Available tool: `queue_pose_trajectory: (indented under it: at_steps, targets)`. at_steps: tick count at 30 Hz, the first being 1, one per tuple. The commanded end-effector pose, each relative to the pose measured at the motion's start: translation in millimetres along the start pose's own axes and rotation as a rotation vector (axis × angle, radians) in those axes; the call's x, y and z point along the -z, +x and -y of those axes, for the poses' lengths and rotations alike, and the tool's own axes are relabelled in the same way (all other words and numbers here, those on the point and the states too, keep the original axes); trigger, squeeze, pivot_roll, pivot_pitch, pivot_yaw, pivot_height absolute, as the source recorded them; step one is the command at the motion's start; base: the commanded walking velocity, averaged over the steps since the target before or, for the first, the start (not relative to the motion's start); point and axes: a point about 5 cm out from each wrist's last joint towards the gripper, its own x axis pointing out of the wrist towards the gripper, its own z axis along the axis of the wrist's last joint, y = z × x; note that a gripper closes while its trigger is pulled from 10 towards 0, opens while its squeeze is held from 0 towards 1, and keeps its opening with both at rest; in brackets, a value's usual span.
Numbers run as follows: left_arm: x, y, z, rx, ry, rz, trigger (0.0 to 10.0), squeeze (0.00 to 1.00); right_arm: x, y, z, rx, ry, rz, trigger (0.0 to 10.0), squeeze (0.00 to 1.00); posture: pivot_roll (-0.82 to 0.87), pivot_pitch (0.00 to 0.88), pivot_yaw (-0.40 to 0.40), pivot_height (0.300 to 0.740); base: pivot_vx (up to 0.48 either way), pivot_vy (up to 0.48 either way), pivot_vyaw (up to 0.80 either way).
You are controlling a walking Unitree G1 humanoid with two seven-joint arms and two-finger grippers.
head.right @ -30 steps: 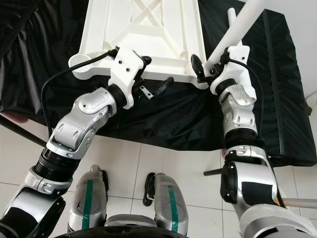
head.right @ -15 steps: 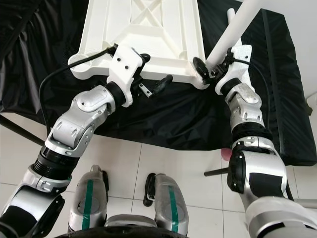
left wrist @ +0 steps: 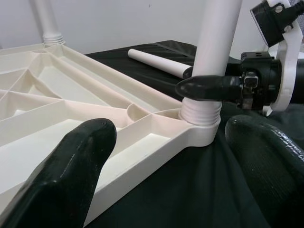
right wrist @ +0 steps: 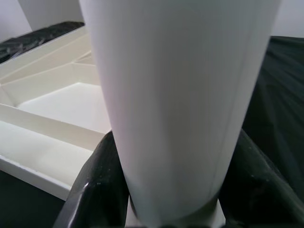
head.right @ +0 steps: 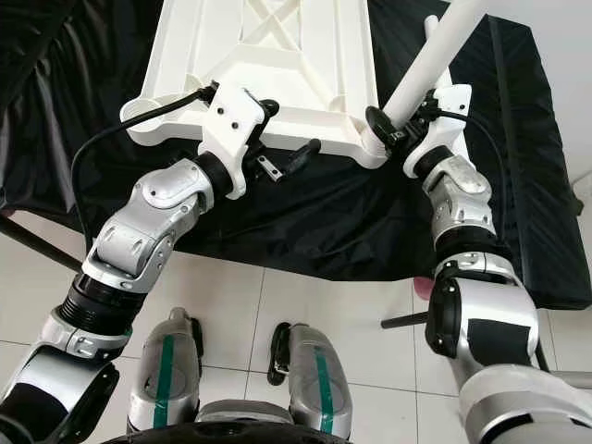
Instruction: Building children table
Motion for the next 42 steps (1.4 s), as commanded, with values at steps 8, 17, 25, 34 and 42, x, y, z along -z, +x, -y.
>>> queue_pose_trajectory:
  at_steps: [8,17,25,34,42]
  targets:
    - [-2.3,4.0,5.9,0.042,-0.005,0.010,10.0,0.00,5.3,13.0,-22.7,0.148,0.048,0.061,0.0,0.00,0.12,0.044,-0.116,0.740,0.000,0.000,0.00]
    - [-1.7,5.1,7.3,0.041,-0.010,0.012,10.0,0.00,2.2,14.2,-21.0,0.424,0.085,0.052,0.0,0.00,0.11,0.046,-0.123,0.740,0.000,0.000,0.00]
    - [-1.5,5.7,6.7,0.034,-0.011,0.015,10.0,0.00,5.6,6.6,-25.2,0.608,0.054,0.036,0.0,0.00,0.11,0.044,-0.130,0.740,0.000,0.000,0.00]
    - [-1.7,5.7,6.6,0.036,-0.012,0.016,10.0,0.00,12.9,-6.2,-25.8,0.787,0.034,-0.012,0.0,0.00,0.11,0.041,-0.130,0.740,0.000,0.000,0.00]
    - [-1.1,5.6,8.6,0.046,-0.013,0.015,10.0,0.00,12.4,-6.4,-32.7,0.791,0.043,-0.015,10.0,0.43,0.11,0.039,-0.126,0.740,0.000,0.000,0.00]
